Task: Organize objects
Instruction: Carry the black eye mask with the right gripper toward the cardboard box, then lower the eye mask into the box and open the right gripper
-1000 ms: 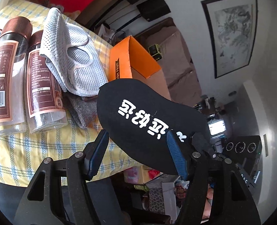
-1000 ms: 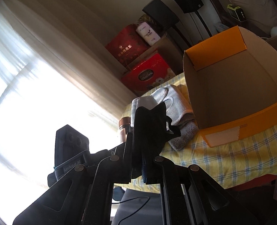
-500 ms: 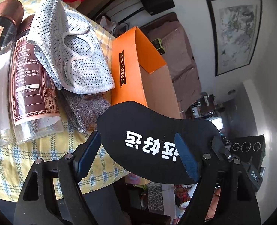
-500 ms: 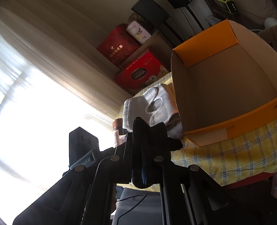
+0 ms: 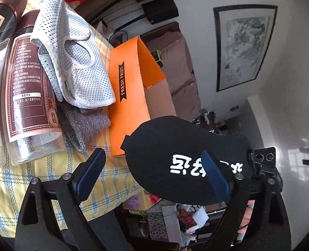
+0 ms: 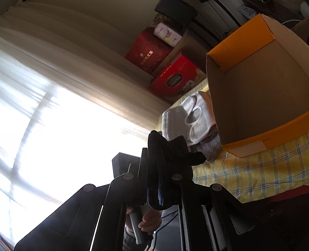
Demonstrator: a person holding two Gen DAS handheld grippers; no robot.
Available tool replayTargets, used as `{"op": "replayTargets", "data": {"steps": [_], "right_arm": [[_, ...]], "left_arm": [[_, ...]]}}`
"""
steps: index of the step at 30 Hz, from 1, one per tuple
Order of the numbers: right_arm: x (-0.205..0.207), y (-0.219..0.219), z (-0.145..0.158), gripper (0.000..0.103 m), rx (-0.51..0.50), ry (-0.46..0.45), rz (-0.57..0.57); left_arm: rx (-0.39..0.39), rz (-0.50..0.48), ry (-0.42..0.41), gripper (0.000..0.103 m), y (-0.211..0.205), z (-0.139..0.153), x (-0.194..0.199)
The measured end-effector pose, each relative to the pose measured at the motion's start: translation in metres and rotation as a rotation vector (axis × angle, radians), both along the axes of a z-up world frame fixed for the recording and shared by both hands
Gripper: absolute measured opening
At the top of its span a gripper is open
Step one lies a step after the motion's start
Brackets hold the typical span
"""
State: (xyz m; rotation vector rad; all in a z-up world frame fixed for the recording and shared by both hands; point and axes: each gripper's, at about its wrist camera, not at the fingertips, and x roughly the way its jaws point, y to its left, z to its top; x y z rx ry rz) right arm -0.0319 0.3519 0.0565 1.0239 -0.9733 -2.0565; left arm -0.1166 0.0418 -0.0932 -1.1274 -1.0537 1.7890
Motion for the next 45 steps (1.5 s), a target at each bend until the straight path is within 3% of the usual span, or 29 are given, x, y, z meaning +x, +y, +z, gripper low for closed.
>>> {"op": "replayTargets", "data": {"steps": [5, 9, 11, 13, 17, 23, 25, 26, 31, 38, 45], "right_arm": [[-0.001, 0.004, -0.002, 0.006, -0.011, -0.021, 0.002], [-0.001, 0.002, -0.007, 0.006, -0.022, -0.036, 0.012], [-0.001, 0.003, -0.008, 0.006, -0.026, -0.036, 0.011], [0.001, 0.006, -0.005, 0.006, -0.009, -0.026, 0.0], [0.001, 0.012, -0.001, 0.006, 0.08, 0.001, -0.038], [-0.003, 0.021, 0.004, 0.006, 0.239, 0.041, -0.114], [-0.007, 0.023, 0.005, 0.006, 0.284, 0.049, -0.129], [-0.009, 0.024, 0.005, 0.006, 0.312, 0.053, -0.138], [-0.02, 0.031, 0.001, 0.006, 0.436, 0.067, -0.178], [-0.045, 0.047, -0.005, 0.006, 0.487, 0.055, -0.21], [-0.095, 0.055, -0.01, 0.006, 0.643, 0.045, -0.248]], "left_arm": [[0.014, -0.018, -0.013, 0.092, 0.014, -0.008, -0.005], [0.122, -0.069, -0.029, 0.092, 0.027, -0.013, -0.009], [0.113, -0.071, -0.03, 0.087, 0.031, -0.014, -0.011], [0.101, -0.065, -0.031, 0.075, 0.03, -0.015, -0.013], [0.079, -0.037, -0.046, 0.061, 0.025, -0.013, -0.016], [-0.053, -0.032, 0.005, 0.031, 0.035, 0.012, -0.02], [-0.108, -0.042, 0.031, 0.012, 0.044, 0.022, -0.02], [-0.134, -0.049, 0.04, 0.01, 0.049, 0.027, -0.021], [-0.21, -0.081, 0.088, 0.007, 0.074, 0.048, -0.019], [-0.308, -0.079, 0.141, 0.005, 0.103, 0.074, -0.029], [-0.391, -0.066, 0.131, 0.004, 0.125, 0.085, -0.069]]}}
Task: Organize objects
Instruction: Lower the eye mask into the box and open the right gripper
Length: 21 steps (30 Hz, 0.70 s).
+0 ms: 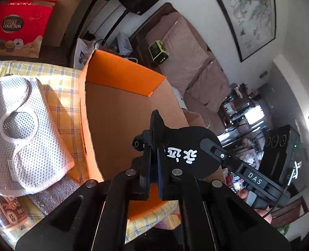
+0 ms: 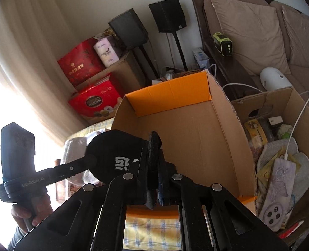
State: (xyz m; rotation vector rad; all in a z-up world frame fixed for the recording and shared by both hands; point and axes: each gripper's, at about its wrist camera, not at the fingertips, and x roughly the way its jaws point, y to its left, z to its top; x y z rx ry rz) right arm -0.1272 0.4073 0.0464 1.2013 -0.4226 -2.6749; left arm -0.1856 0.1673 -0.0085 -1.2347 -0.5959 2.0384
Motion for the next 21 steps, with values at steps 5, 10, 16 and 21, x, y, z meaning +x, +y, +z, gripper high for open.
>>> {"op": "replayTargets", "data": {"steps": [5, 10, 16, 21], "right_arm": [[-0.053, 0.006, -0.014, 0.006, 0.095, -0.038, -0.029], [-0.096, 0.008, -0.027, 0.006, 0.159, -0.071, -0.036], [-0.141, 0.006, -0.045, 0.007, 0.228, -0.11, -0.047], [-0.17, 0.005, -0.064, 0.012, 0.302, -0.159, -0.068]], "left_arm": [[-0.044, 0.024, -0.016, 0.004, 0.017, -0.002, -0.031], [-0.102, 0.041, -0.024, 0.004, 0.031, -0.007, -0.056], [-0.191, 0.073, -0.04, 0.004, 0.048, -0.02, -0.089], [-0.274, 0.069, -0.07, 0.006, 0.061, -0.033, -0.106]]}}
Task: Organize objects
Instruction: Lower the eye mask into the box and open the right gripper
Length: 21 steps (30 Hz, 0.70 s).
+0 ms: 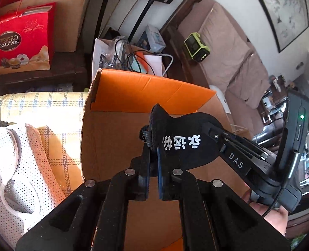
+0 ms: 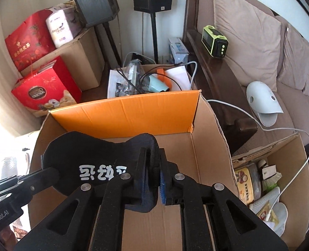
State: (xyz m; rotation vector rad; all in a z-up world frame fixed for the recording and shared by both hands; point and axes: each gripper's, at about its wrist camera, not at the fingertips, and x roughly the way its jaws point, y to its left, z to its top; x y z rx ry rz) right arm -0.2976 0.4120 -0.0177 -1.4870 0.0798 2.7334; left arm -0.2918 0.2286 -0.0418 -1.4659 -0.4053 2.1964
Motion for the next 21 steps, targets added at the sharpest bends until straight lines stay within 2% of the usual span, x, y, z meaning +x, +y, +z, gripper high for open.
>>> {"op": "replayTargets", "data": {"steps": [2, 3, 5, 8, 9, 10, 12, 15, 16, 19, 21], "right_arm": [[-0.008, 0.001, -0.008, 0.016, 0.048, -0.014, -0.023], [-0.011, 0.002, -0.012, 0.02, 0.063, -0.023, -0.031], [-0.014, 0.006, -0.017, 0.023, 0.06, -0.045, -0.042], [-0.01, 0.011, -0.015, 0.049, 0.09, -0.032, -0.057], [-0.007, 0.011, -0.011, 0.061, 0.117, -0.01, -0.063], [-0.004, 0.011, -0.006, 0.066, 0.138, 0.011, -0.066], [0.0, 0.012, 0.005, 0.068, 0.147, 0.042, -0.058], [0.01, 0.014, 0.021, 0.068, 0.109, 0.068, -0.042], [0.014, 0.014, 0.026, 0.068, 0.104, 0.073, -0.037], [0.03, 0.005, 0.037, 0.072, 0.109, 0.09, -0.017], [0.039, -0.004, 0.042, 0.072, 0.118, 0.092, 0.006]], "left_arm": [[-0.01, 0.005, -0.018, 0.009, 0.001, -0.005, -0.004], [-0.012, -0.001, -0.021, 0.016, 0.0, -0.006, -0.004], [-0.025, -0.013, -0.027, 0.019, -0.001, -0.007, -0.004], [-0.012, -0.023, -0.024, 0.023, -0.007, -0.003, -0.004], [-0.006, -0.019, -0.021, 0.028, -0.01, -0.001, -0.003], [-0.001, -0.014, -0.018, 0.034, -0.012, 0.001, -0.002], [0.007, -0.012, -0.008, 0.04, -0.017, 0.007, 0.001], [0.012, -0.034, 0.02, 0.045, -0.021, 0.021, 0.011], [0.012, -0.048, 0.029, 0.049, -0.022, 0.025, 0.015], [-0.022, -0.054, 0.079, 0.064, -0.029, 0.041, 0.029], [-0.056, -0.045, 0.102, 0.067, -0.035, 0.049, 0.037]]}}
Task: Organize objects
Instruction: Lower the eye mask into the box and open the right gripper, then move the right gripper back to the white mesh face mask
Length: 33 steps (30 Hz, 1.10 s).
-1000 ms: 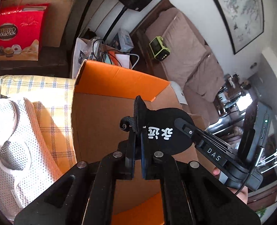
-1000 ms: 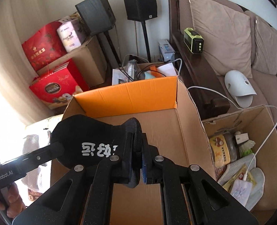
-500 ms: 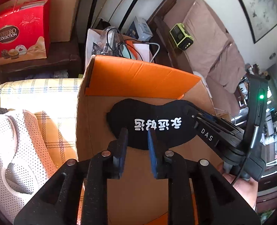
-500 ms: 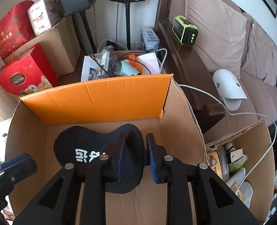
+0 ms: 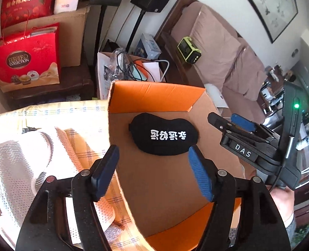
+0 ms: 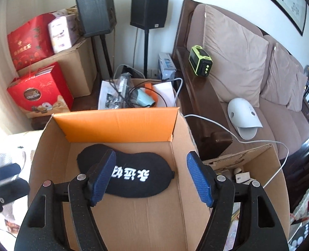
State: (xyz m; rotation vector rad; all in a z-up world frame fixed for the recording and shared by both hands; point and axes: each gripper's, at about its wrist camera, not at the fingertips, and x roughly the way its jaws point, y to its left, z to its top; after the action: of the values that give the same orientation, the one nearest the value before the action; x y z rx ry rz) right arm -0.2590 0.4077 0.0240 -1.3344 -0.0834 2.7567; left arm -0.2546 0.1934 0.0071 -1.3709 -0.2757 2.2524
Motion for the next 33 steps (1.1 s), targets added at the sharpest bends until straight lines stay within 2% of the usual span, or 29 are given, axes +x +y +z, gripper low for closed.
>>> {"op": "replayTargets", "data": {"steps": [5, 7, 9, 14, 16, 19, 23, 29, 33], "right_arm": [[0.021, -0.022, 0.007, 0.079, 0.005, -0.006, 0.055], [0.027, -0.028, 0.009, 0.079, -0.014, -0.011, 0.067], [0.032, -0.034, 0.011, 0.08, -0.044, -0.02, 0.071], [0.044, -0.054, 0.011, 0.08, -0.09, -0.035, 0.111], [0.05, -0.064, 0.011, 0.08, -0.114, -0.041, 0.141], [0.057, -0.079, 0.009, 0.08, -0.135, -0.049, 0.174], [0.061, -0.105, 0.006, 0.08, -0.147, -0.053, 0.223], [0.067, -0.144, 0.002, 0.08, -0.156, -0.06, 0.289], [0.069, -0.161, -0.004, 0.08, -0.161, -0.074, 0.316]], "left_arm": [[-0.046, 0.039, 0.017, 0.068, -0.025, 0.011, 0.015], [-0.073, 0.058, 0.041, 0.084, -0.038, 0.015, 0.022], [-0.091, 0.078, 0.062, 0.092, -0.053, 0.017, 0.029], [-0.156, 0.129, 0.115, 0.096, -0.092, 0.022, 0.049], [-0.168, 0.166, 0.147, 0.102, -0.11, 0.022, 0.059], [-0.213, 0.207, 0.135, 0.102, -0.136, 0.013, 0.066], [-0.239, 0.243, 0.063, 0.101, -0.162, -0.006, 0.067], [-0.199, 0.27, -0.063, 0.096, -0.179, -0.033, 0.064], [-0.214, 0.254, -0.103, 0.082, -0.174, -0.048, 0.063]]}}
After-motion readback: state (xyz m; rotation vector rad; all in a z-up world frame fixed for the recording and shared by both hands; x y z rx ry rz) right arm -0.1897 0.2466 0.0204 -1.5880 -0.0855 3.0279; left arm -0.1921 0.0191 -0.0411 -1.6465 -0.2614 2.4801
